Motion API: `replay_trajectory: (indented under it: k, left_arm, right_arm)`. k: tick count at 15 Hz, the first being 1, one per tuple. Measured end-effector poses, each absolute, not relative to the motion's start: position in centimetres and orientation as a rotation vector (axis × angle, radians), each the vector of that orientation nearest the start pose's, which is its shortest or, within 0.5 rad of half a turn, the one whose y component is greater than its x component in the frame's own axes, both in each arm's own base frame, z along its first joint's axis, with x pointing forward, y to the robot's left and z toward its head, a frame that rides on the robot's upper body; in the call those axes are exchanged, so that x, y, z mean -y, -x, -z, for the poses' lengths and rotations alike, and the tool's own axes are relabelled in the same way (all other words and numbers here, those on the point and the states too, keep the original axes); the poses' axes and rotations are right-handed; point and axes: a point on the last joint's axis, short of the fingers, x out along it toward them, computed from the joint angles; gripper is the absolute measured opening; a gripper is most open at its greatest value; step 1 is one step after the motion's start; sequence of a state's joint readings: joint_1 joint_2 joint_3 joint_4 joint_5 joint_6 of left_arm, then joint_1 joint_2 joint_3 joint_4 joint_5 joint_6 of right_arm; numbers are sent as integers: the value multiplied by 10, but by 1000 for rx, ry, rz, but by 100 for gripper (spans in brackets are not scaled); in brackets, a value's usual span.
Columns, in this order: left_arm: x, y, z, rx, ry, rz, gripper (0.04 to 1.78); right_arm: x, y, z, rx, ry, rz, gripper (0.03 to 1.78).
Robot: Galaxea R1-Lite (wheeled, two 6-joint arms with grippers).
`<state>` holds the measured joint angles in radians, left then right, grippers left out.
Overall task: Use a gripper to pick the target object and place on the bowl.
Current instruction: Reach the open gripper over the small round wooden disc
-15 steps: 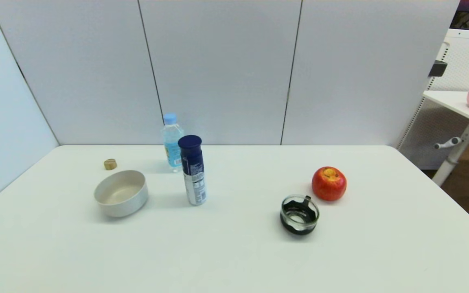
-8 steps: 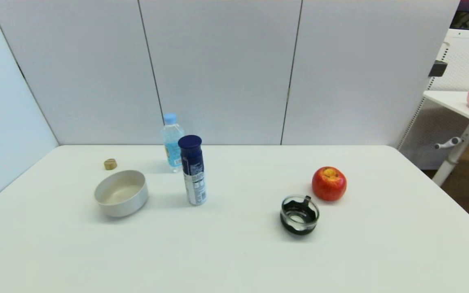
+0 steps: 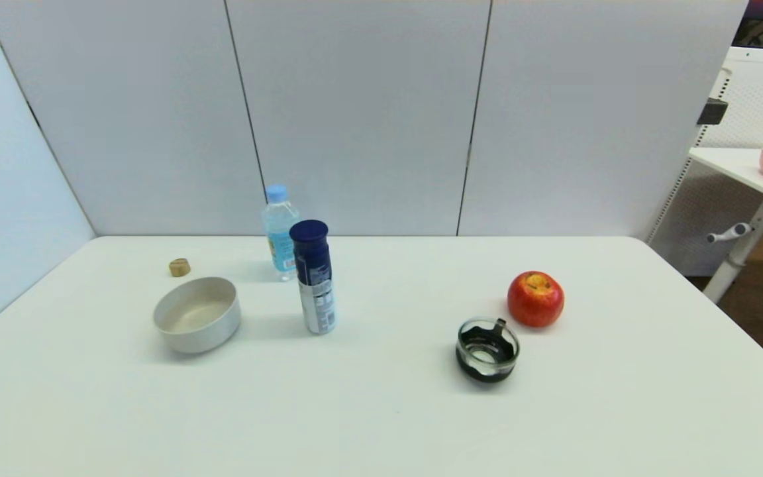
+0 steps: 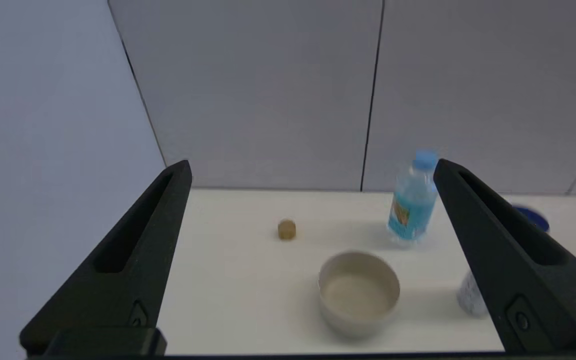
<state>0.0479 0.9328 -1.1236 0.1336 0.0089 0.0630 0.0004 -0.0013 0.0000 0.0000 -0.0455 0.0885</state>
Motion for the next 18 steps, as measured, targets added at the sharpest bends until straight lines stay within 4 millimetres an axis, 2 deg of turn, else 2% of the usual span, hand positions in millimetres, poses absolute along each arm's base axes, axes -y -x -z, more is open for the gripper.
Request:
replay_trajectory:
  k: [3,5,6,7,9,11,14,18]
  left_arm:
    - [-8,-155,-401,37,-64,-61,171]
    - [-12,-211,-414,9,-60,-62,171]
    - [-14,-239,-413,-26,-51,-63,171]
    - [-17,-268,-405,-85,-36,-66,171]
    - [-24,-319,-373,-233,-12,-78,171]
    - [-30,-355,-335,-381,-2,-86,171]
    - [-36,-385,-281,-632,9,-91,171]
    - [-43,-402,-231,-858,27,-103,171]
  right_arm:
    - [1,23,-75,3,-89,45,171]
    - [1,23,-75,3,-89,45,171]
    - [1,23,-75,3,-89,45,171]
    - [1,23,-75,3,-89,45,171]
    - [1,23,-75,3,-89,46,171]
    - [1,23,-75,3,-89,46,171]
    - [1,23,-75,3,-89,45,171]
    - [1,23,-75,3,-88,45,171]
